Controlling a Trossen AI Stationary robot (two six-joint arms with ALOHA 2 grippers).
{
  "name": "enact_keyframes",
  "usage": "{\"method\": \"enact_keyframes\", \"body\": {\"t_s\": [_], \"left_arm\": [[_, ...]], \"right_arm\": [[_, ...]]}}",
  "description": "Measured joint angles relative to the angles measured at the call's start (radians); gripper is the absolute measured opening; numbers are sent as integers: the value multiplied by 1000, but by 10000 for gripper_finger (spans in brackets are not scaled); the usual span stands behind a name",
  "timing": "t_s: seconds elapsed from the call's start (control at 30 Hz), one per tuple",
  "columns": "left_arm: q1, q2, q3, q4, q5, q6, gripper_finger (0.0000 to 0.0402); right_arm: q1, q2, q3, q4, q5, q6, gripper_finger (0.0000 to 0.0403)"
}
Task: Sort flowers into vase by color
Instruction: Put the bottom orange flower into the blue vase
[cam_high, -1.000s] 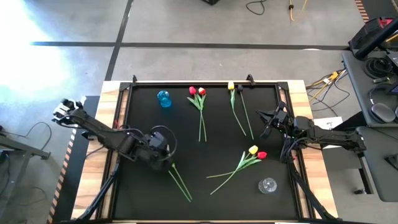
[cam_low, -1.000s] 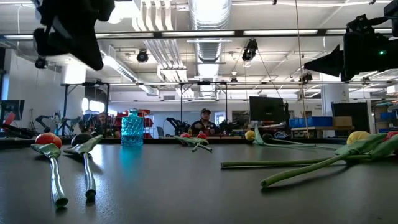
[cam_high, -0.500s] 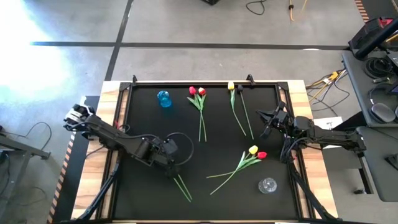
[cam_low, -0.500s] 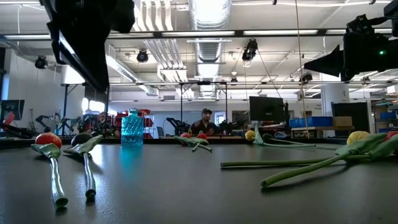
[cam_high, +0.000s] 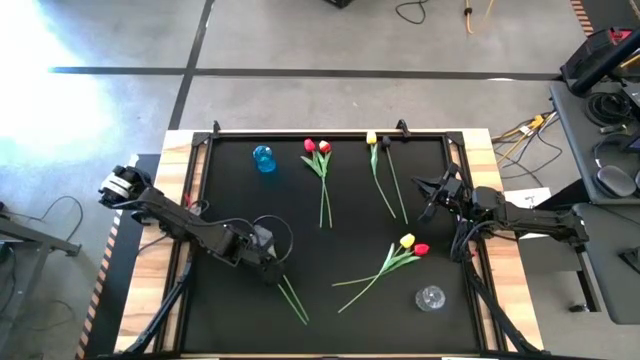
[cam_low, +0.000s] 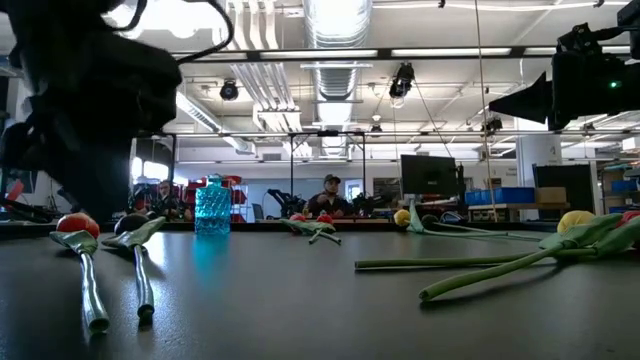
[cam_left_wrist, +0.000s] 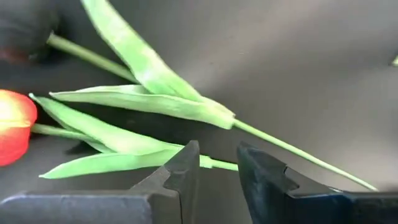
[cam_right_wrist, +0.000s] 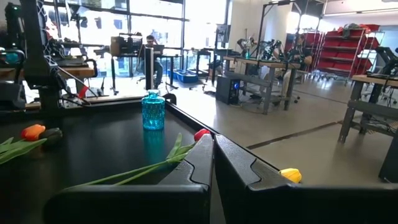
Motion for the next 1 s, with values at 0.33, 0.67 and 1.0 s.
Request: {"method": "enact_keyframes", "body": {"t_s": [0.33,0.67,1.0], "left_arm": [[5,-19,-37,6,22,-56,142],[-25,-38,9,-68,29,-98,167],[-50,-28,-94,12,13,-238,151]], "right_arm": [[0,0,0,0,0,0,9],[0,0,0,0,0,0,9],[0,0,0,0,0,0,9]]}}
